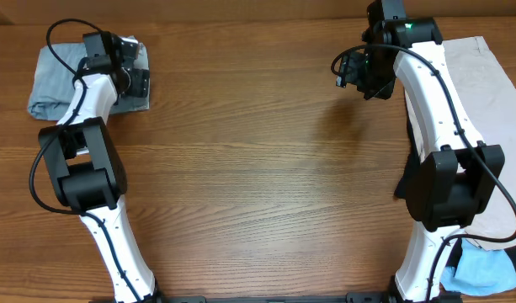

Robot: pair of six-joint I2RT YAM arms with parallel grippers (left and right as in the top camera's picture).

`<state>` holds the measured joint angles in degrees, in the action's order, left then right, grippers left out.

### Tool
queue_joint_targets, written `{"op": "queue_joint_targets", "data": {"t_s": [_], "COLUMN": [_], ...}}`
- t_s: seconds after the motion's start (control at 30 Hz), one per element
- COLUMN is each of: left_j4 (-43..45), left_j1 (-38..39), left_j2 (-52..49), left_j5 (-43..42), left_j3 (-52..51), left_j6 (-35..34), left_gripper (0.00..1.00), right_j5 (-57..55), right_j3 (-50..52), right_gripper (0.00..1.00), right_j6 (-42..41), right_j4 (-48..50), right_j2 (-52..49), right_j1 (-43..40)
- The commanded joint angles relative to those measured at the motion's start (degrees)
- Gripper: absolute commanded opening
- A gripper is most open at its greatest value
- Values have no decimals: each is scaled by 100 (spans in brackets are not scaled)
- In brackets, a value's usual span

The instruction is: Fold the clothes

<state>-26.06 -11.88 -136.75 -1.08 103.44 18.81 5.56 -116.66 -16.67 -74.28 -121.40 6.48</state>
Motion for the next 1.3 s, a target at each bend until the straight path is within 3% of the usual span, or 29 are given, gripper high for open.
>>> {"op": "queue_joint_targets", "data": {"t_s": [0.0,0.13,0.3,0.57,0.77,0.87,1.03,1.27], "left_j4": [-979,-1449,-2747,-5209,-6074,-6306,-7031,-7077], "left_j1": [-199,-210,-208,-310,-518,-562,-562,-704], "left_j2": [-1058,-1056,-1056,-1056,-1047,-1045,-1047,-1036], "left_j5": [931,1019,739,470,221,-72,-321,-518], "left_j3": [-658,-289,968,3495,4634,4990,5018,4852], "left_j6": [22,-236,-702,-1893,-1829,-1440,-911,-890], "left_gripper": [81,84,100,100,100,100,99,100], "right_j5": [13,15,13,13,11,11,13,11], "right_j3": [-74,-74,-74,-74,-74,-74,-74,-74], "right_gripper": [72,72,72,72,72,72,72,72], "right_j6": [20,20,20,20,22,22,22,22], "right_j4": [22,11,4,0,2,11,20,-33], "right_j2": [52,52,52,52,52,52,52,52], "right_j1": [15,20,20,20,20,20,20,20]}}
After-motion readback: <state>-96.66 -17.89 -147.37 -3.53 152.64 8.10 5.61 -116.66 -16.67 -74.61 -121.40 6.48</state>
